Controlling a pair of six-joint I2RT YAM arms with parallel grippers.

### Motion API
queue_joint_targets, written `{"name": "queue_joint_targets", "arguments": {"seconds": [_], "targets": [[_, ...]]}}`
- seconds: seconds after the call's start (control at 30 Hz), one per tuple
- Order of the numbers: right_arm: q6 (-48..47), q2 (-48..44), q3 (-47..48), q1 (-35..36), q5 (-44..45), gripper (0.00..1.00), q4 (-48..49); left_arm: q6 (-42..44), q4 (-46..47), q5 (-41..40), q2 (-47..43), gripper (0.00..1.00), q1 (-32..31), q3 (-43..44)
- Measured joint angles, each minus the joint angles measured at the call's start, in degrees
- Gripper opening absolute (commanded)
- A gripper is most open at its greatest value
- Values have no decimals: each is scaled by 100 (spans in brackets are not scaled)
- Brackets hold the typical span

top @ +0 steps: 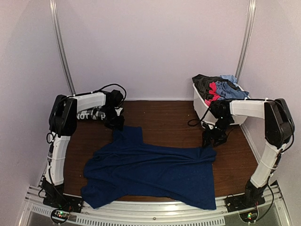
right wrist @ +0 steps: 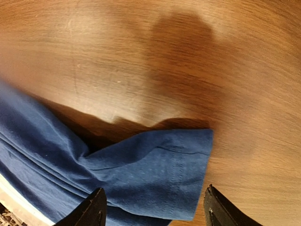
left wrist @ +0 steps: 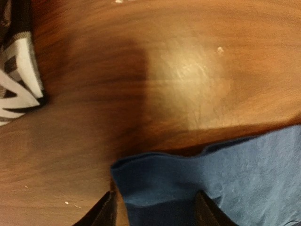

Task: Fold and stack the mixed laundry pile
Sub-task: Pick up the flattened T-shirt from the center of the board.

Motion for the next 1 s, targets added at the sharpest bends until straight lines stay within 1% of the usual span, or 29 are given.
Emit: {"name": "queue_joint_targets", "arguments": {"seconds": [0.07,0.1,0.2,0.3,0.5,0.8,1.0], "targets": [[-15,0,42,0,125,71,-50,28,-55,-144,2,8,-61,-11],[-22,0,61,0,179,71,-61,50,-81,-219,2,0,-72,-24],[-79,0,98,0,225,71,-50,76,-92,-310,-42,0,11,-103],[-227,28,234,24,214,68,-7,87,-57,-310,-186,0,238,-328],[-597,590,986,105,225,68,195,304,-81,-361,-229,0,800,-389],[-901,1141,1825,138,409,68,334,529,-74,-570,-262,0,822,-431],[-1036,1410,2192,249,455,67,385,619,-92,-717,-555,0,946,-896]]}}
